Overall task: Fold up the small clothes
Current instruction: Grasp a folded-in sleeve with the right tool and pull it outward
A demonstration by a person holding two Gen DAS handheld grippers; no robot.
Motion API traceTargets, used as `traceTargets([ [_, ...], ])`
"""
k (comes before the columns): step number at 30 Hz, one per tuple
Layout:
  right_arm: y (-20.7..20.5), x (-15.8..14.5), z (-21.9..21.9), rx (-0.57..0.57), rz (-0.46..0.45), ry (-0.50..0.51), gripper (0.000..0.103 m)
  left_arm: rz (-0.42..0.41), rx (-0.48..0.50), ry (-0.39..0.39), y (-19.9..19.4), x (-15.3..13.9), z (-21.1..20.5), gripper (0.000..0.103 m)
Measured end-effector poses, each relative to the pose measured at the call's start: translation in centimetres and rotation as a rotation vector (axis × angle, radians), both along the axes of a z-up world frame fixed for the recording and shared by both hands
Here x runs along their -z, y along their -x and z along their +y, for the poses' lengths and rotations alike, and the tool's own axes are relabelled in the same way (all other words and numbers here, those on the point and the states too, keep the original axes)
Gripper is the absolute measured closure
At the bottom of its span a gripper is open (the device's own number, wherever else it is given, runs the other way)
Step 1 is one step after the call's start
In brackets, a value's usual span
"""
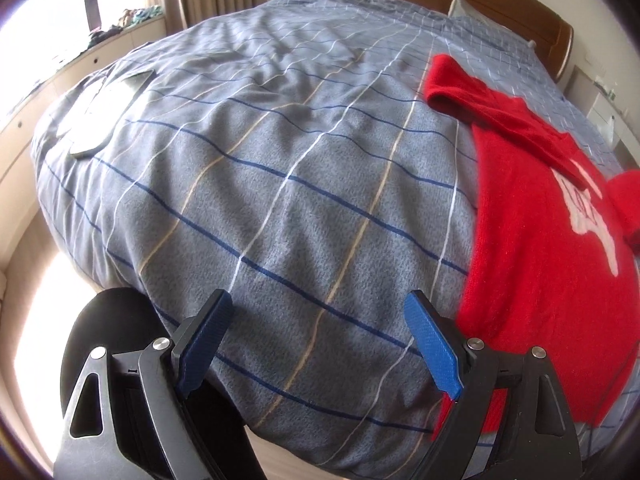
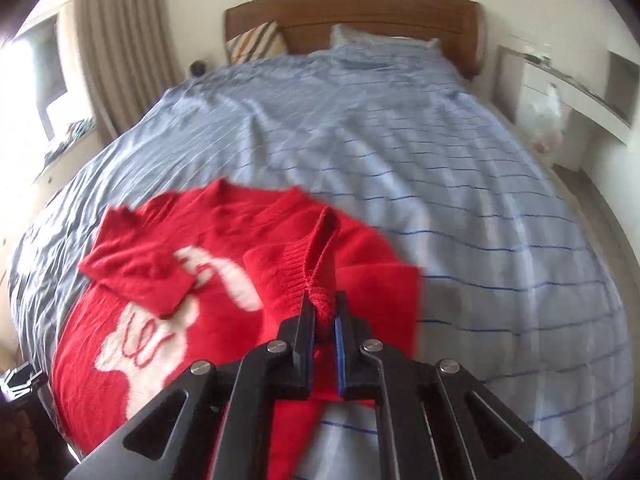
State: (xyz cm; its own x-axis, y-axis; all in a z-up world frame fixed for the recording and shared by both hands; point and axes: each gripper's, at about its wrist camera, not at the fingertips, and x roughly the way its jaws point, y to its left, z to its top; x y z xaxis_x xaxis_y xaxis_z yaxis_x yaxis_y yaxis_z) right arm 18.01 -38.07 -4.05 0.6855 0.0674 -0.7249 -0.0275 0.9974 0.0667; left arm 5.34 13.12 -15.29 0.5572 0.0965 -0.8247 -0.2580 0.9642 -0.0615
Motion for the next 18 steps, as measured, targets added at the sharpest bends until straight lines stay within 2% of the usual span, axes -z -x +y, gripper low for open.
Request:
traceTargets([
  [4,5.7,-2.7,-11.9,0.252,-0.027,-0.007,0.095,-0.001,0.002,-0.007,0.3,0.1,-0.3,0.014],
  [6,8.1,-2.4,-16.3,0.357,-0.012,-0.023,0.095,0.002,0.008,-0.011,0.3,0.1,-0.6,0.014],
  [8,10.2,-0.8,-19.5,0.443,0.013,-0.081,0.095,0.003,0.013,-0.024,0.3,0.2,-0.8,0.014],
  [12,12.8,3.9,-22.7,0.531,0.074,-0.174,0.095,-0.002,0.020,-0.042,0.4,0.1,-1.0,0.014],
  [15,14.3,7.1,-24.6,0.567,0.063,-0.362,0.089,0.001,0.013,-0.042,0.4,0.2,-0.8,0.014],
  [18,15.5,8.7,-25.8,0.578,0.005,-0.516,0.080,0.001,0.007,-0.036,0.4,0.2,-0.7,0.014],
])
